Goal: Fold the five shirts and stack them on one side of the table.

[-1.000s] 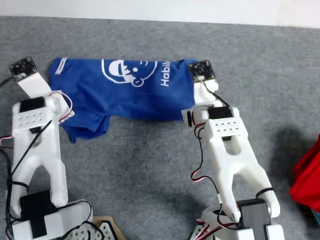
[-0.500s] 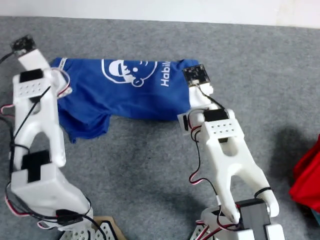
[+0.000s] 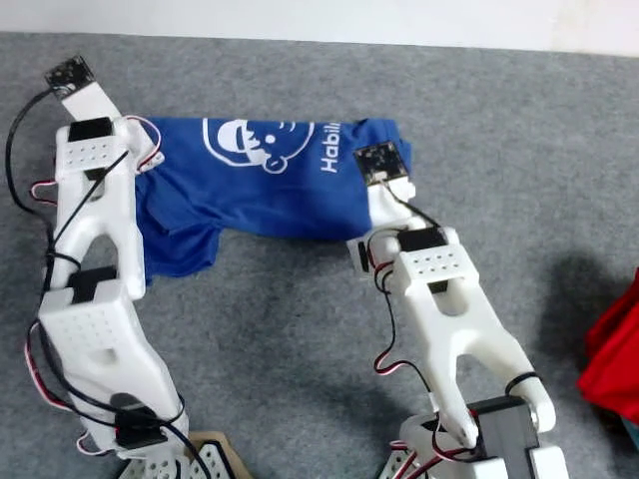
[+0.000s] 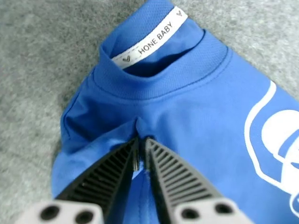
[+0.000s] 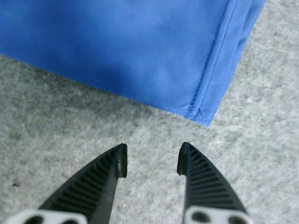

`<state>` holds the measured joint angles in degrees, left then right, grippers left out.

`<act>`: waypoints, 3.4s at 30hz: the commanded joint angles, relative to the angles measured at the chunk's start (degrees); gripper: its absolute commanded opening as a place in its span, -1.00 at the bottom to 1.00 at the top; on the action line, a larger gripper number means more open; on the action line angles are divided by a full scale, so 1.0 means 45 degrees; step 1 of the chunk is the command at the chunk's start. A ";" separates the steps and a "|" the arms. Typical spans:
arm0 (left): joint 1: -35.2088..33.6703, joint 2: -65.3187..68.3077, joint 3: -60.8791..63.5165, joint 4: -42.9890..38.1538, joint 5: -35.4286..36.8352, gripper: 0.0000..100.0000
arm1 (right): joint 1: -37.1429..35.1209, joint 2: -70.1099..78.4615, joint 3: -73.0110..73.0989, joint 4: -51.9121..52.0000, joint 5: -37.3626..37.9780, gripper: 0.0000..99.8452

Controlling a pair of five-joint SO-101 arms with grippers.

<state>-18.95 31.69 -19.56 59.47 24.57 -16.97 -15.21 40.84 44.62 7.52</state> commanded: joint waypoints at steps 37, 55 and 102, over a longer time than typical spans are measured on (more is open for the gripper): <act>-0.1377 -0.3155 -0.2842 0.8303 0.1016 -0.99 | -0.0322 -0.0576 0.0244 -0.0225 -0.0078 -0.64; -0.2100 -0.6828 0.8176 0.1875 -0.3556 -0.99 | -0.0322 -0.0537 0.0244 -0.0225 -0.0117 -0.64; 0.0186 -0.2452 0.4581 -0.4747 -0.2676 -0.99 | -0.0322 -0.0518 0.0264 -0.0225 -0.0078 -0.64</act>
<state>-19.47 21.23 5.67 37.14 11.47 -18.02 -15.30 42.24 44.53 7.52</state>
